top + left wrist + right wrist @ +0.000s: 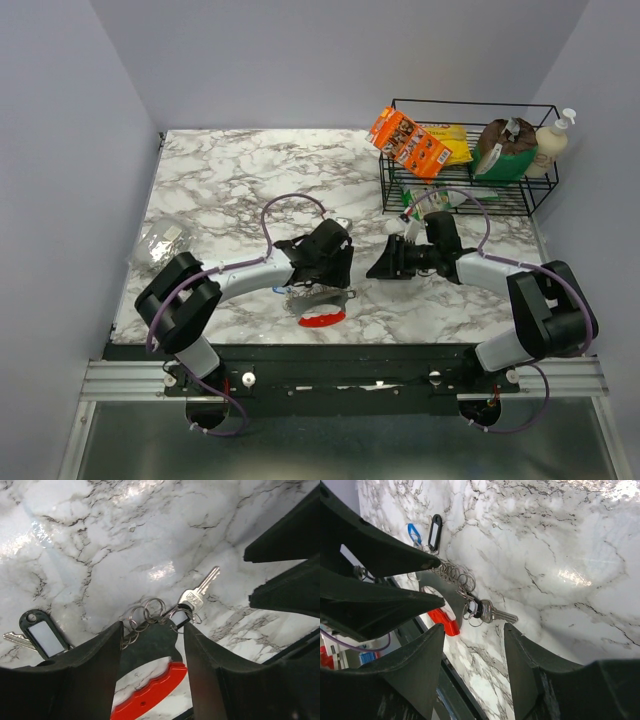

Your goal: Put the keys on the keyring

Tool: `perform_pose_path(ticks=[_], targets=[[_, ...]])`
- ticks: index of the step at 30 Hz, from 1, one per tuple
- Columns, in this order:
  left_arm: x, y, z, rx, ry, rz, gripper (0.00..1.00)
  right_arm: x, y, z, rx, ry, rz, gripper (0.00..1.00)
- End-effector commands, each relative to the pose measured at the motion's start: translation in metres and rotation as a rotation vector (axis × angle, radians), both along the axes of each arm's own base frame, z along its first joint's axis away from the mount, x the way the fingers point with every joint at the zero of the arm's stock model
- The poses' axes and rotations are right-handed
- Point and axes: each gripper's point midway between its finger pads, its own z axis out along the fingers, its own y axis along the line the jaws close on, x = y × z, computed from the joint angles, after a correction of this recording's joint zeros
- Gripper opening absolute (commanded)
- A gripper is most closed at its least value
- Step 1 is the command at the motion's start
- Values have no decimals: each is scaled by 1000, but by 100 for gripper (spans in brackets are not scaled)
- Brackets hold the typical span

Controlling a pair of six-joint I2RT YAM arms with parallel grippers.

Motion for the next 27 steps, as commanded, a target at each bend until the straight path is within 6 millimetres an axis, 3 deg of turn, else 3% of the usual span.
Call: perform_pose_path(ticks=[1,4,6,17,27], targets=[[0,-19,30,-130,-80,-106,58,-2,-3,2,-15,-15,-2,60],[-4,-27,35,-155,-99,-193,57,-4,-2,1,-5,-2,-1,60],[-7,-30,28,-144,-84,-245,55,-6,-2,0,2,8,-3,60],[-6,-27,15,-52,-105,-381,45,-13,-5,-4,3,27,-23,60],[-7,-34,4,-58,-82,-414,34,-13,-5,-4,3,21,-23,60]])
